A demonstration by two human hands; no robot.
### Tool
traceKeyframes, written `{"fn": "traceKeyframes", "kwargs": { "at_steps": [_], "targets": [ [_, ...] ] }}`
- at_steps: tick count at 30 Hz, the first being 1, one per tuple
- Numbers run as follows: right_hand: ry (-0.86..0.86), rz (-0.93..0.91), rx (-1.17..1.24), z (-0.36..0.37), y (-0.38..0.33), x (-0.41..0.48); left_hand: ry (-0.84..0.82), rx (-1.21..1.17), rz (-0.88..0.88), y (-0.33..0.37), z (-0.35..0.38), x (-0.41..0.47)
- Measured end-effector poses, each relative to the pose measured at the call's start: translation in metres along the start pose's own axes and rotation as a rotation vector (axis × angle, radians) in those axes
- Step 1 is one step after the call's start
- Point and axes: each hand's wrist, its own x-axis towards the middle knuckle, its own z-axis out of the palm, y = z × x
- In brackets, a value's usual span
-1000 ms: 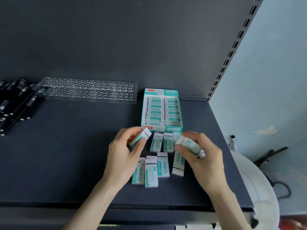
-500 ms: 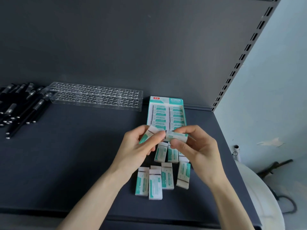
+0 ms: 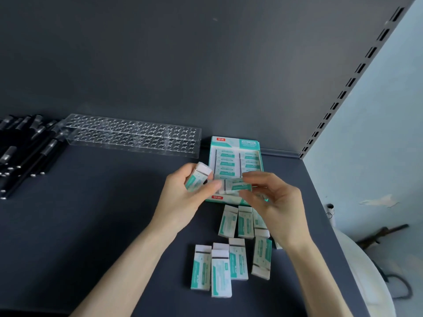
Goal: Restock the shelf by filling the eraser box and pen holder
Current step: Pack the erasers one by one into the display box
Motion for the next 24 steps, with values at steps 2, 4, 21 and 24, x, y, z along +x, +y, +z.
{"fn": "traceKeyframes", "kwargs": {
  "at_steps": [2, 4, 21, 24],
  "targets": [
    [0.011, -0.01, -0.087, 0.005, 0.002, 0.005, 0.123, -0.032, -0.018, -0.006, 0.003, 0.004],
    [0.004, -0.024, -0.15, 0.012, 0.004, 0.008, 0.23, -0.096, -0.066, -0.012, 0.005, 0.007],
    [0.007, -0.339, -0.419, 0.022, 0.023, 0.006, 0.252, -0.175, -0.03, -0.017, 0.008, 0.007],
    [0.016, -0.343, -0.479, 0.023, 0.025, 0.006, 0.237, -0.176, -0.01, -0.016, 0.009, 0.006]
  ]
}}
